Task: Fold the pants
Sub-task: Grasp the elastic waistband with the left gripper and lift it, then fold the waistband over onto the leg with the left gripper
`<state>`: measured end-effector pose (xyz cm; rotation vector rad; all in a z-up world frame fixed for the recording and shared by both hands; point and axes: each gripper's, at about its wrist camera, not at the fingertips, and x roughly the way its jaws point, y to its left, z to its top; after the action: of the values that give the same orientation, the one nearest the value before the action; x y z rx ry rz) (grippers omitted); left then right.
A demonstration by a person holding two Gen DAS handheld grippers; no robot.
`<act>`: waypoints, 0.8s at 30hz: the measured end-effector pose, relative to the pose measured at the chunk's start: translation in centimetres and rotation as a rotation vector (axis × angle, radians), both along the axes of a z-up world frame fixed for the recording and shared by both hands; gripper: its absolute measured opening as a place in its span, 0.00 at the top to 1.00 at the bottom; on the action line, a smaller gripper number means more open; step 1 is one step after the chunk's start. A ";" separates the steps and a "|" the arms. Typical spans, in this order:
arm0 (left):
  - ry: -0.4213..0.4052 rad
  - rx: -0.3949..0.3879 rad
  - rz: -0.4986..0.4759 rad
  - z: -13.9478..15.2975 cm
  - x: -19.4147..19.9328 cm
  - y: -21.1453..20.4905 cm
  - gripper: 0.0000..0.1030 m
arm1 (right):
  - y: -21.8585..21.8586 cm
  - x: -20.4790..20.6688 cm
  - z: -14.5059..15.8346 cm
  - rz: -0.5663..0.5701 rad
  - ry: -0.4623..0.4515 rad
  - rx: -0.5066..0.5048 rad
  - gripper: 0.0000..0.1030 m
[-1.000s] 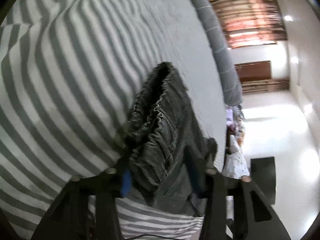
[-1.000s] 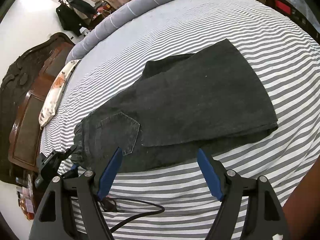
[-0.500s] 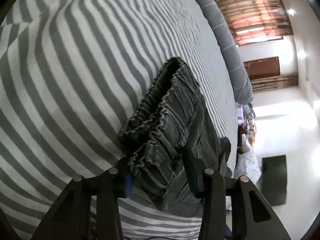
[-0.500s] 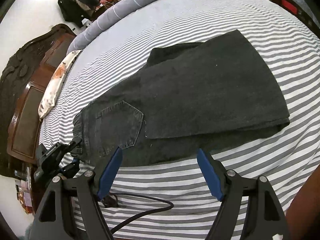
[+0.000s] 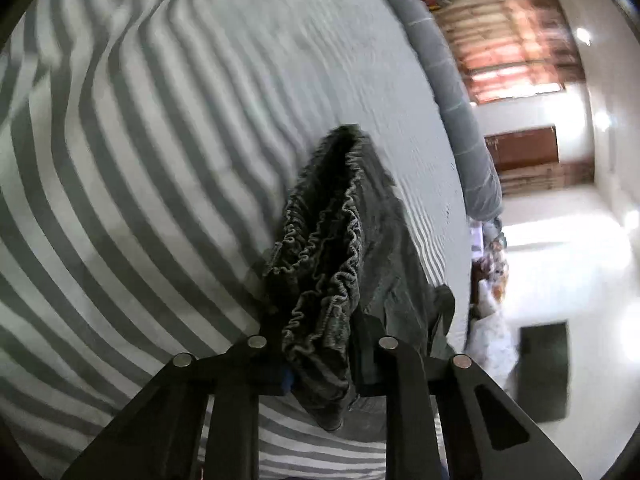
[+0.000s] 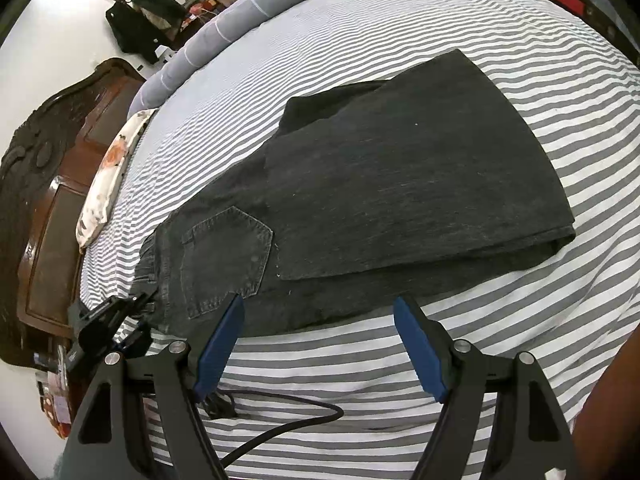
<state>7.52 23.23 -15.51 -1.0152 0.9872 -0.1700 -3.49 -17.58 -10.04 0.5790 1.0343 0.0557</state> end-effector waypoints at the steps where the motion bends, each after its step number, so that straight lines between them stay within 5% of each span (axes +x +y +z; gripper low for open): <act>1: -0.022 0.028 -0.009 0.8 -0.1 -0.5 0.81 | -0.2 0.0 0.0 0.000 -0.004 0.006 0.27; 13: -0.196 0.198 -0.167 10.1 1.0 -7.6 0.82 | -4.5 -0.2 0.6 -0.063 -0.072 0.091 0.27; 24: -0.333 0.285 -0.457 17.4 3.3 -23.4 0.83 | -12.6 -2.1 0.8 -0.182 -0.102 0.061 0.27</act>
<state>10.86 -0.15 1.89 -0.4689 0.8916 -0.5427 -5.57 -30.18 -9.25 0.7165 0.8803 -0.0434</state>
